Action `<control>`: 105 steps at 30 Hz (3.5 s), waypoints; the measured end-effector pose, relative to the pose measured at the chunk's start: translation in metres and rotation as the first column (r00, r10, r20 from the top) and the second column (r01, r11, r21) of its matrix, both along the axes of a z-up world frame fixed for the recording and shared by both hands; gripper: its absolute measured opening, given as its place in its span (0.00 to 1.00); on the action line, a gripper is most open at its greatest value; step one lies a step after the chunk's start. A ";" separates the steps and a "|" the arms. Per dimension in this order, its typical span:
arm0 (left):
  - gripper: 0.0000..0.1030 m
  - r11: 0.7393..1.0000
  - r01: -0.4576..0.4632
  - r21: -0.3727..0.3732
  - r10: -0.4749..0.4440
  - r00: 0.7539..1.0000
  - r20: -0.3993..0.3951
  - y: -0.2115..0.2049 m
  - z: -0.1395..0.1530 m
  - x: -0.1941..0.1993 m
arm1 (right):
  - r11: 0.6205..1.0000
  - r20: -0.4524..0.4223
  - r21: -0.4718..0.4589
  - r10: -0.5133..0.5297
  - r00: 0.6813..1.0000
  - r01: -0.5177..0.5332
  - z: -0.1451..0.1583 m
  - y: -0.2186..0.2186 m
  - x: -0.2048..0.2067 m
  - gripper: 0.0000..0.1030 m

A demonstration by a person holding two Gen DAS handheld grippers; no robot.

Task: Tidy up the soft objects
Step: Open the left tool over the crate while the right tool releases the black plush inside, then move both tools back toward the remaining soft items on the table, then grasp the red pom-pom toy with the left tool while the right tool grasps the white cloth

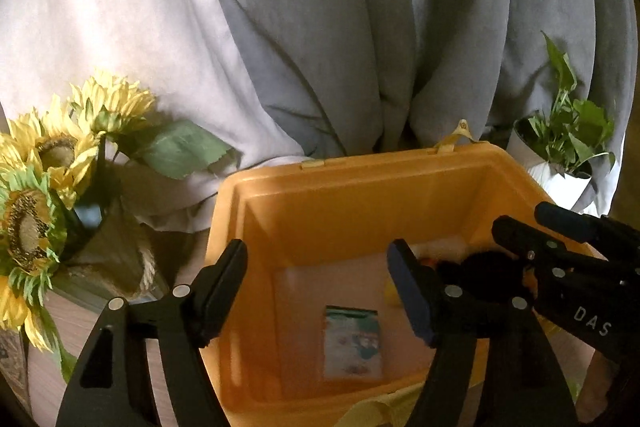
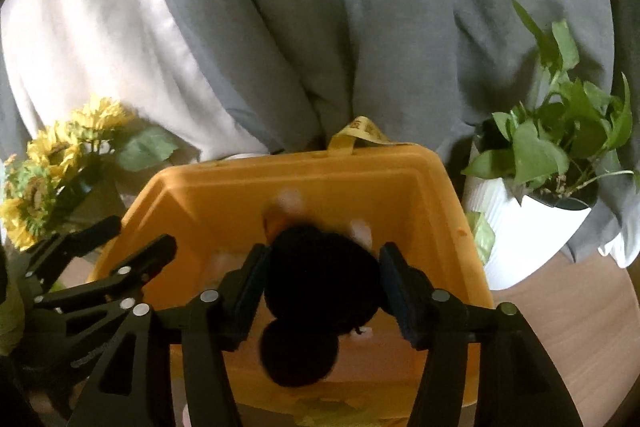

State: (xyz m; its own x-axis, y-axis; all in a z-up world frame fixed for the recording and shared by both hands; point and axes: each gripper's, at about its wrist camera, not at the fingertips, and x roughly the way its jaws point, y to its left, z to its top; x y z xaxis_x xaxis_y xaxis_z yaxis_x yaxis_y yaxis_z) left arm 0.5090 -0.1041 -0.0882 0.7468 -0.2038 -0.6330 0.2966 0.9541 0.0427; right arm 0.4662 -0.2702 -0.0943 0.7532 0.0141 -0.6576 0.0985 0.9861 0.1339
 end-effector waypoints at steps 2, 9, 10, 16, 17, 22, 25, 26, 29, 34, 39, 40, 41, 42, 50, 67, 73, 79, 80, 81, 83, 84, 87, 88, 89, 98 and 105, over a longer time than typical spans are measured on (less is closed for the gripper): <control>0.70 1.000 -0.006 0.005 0.006 1.000 0.010 0.000 0.003 -0.002 | 1.000 0.006 -0.014 -0.010 1.000 0.010 0.002 0.000 0.000 0.57; 0.73 0.999 -0.037 -0.002 0.037 0.998 0.044 0.007 0.025 -0.025 | 0.999 0.028 -0.027 -0.028 0.999 0.028 0.016 0.000 -0.016 0.61; 0.74 0.999 -0.040 -0.003 0.040 0.998 0.048 0.008 0.028 -0.029 | 0.999 0.032 -0.027 -0.026 0.999 0.027 0.019 0.002 -0.020 0.61; 0.74 0.998 -0.054 -0.020 0.055 0.996 0.073 0.017 0.046 -0.056 | 0.999 0.060 -0.029 -0.034 0.998 0.036 0.038 0.009 -0.047 0.61; 0.74 0.998 -0.055 -0.021 0.056 0.995 0.076 0.018 0.049 -0.060 | 0.999 0.064 -0.031 -0.034 0.997 0.036 0.040 0.009 -0.051 0.61; 0.75 0.998 -0.052 -0.037 0.056 0.994 0.097 0.027 0.063 -0.085 | 0.998 0.087 -0.037 -0.039 0.995 0.042 0.055 0.015 -0.080 0.61; 0.77 0.998 -0.041 -0.040 0.046 0.992 0.116 0.030 0.069 -0.098 | 0.998 0.101 -0.042 -0.046 0.994 0.051 0.063 0.020 -0.096 0.61; 0.77 0.998 -0.035 -0.042 0.040 0.991 0.124 0.031 0.072 -0.105 | 0.998 0.103 -0.042 -0.050 0.993 0.054 0.064 0.020 -0.099 0.61; 0.78 0.999 -0.018 -0.046 0.025 0.990 0.136 0.033 0.077 -0.117 | 0.996 0.119 -0.048 -0.070 0.990 0.076 0.071 0.024 -0.115 0.61; 0.78 0.998 0.010 -0.057 -0.001 0.987 0.161 0.038 0.088 -0.143 | 0.992 0.137 -0.047 -0.107 0.985 0.114 0.080 0.028 -0.141 0.61; 0.79 0.998 0.021 -0.062 -0.010 0.985 0.174 0.040 0.095 -0.168 | 0.989 0.145 -0.045 -0.132 0.981 0.139 0.087 0.030 -0.166 0.61; 0.79 0.998 0.018 -0.064 -0.007 0.984 0.176 0.041 0.095 -0.173 | 0.989 0.146 -0.045 -0.132 0.980 0.140 0.087 0.030 -0.171 0.61; 0.79 0.998 0.013 -0.068 -0.001 0.984 0.177 0.042 0.095 -0.180 | 0.990 0.147 -0.047 -0.129 0.981 0.137 0.088 0.031 -0.175 0.61; 0.79 0.997 0.012 -0.072 0.001 0.985 0.174 0.042 0.095 -0.185 | 0.990 0.149 -0.050 -0.122 0.981 0.131 0.089 0.032 -0.180 0.61; 0.80 0.997 -0.028 -0.078 0.039 0.988 0.152 0.042 0.087 -0.229 | 0.994 0.156 -0.062 -0.082 0.984 0.093 0.088 0.032 -0.216 0.61; 0.83 0.994 -0.094 -0.052 0.097 0.994 0.054 0.023 0.039 -0.297 | 0.997 0.052 -0.075 0.032 0.998 -0.028 0.047 0.016 -0.264 0.71; 0.83 0.992 -0.123 -0.041 0.122 0.992 -0.020 0.017 0.015 -0.308 | 0.994 -0.002 -0.081 0.067 0.998 -0.067 0.024 0.012 -0.275 0.71; 0.83 0.990 -0.144 -0.011 0.142 0.985 -0.100 0.011 -0.015 -0.312 | 0.992 -0.080 -0.065 0.107 0.991 -0.112 -0.003 0.009 -0.278 0.71; 0.83 0.989 -0.149 -0.014 0.146 0.981 -0.125 0.011 -0.022 -0.312 | 0.991 -0.095 -0.062 0.115 0.989 -0.121 -0.008 0.009 -0.277 0.71; 0.83 0.989 -0.150 -0.014 0.147 0.980 -0.135 0.011 -0.026 -0.313 | 0.990 -0.106 -0.058 0.120 0.987 -0.127 -0.012 0.009 -0.277 0.71; 0.83 0.988 -0.157 0.000 0.155 0.974 -0.164 0.010 -0.037 -0.313 | 0.989 -0.128 -0.054 0.130 0.983 -0.138 -0.021 0.009 -0.277 0.71; 0.83 0.987 -0.159 0.003 0.157 0.972 -0.175 0.009 -0.041 -0.313 | 0.988 -0.142 -0.051 0.136 0.981 -0.144 -0.026 0.009 -0.276 0.71; 0.83 0.987 -0.162 0.004 0.160 0.966 -0.204 0.007 -0.052 -0.311 | 0.987 -0.175 -0.039 0.149 0.973 -0.158 -0.039 0.007 -0.273 0.71; 0.83 0.987 -0.162 0.002 0.158 0.963 -0.217 0.007 -0.057 -0.310 | 0.986 -0.188 -0.036 0.151 0.971 -0.160 -0.044 0.005 -0.272 0.71; 0.83 0.987 -0.161 -0.001 0.156 0.961 -0.228 0.006 -0.060 -0.310 | 0.986 -0.200 -0.033 0.152 0.968 -0.161 -0.049 0.004 -0.271 0.71; 0.83 0.988 -0.153 0.004 0.148 0.944 -0.296 0.000 -0.092 -0.297 | 0.985 -0.287 0.008 0.168 0.943 -0.173 -0.086 0.000 -0.258 0.71; 0.83 0.989 -0.146 0.004 0.139 0.937 -0.321 -0.004 -0.108 -0.286 | 0.985 -0.331 0.044 0.171 0.928 -0.166 -0.108 -0.004 -0.249 0.70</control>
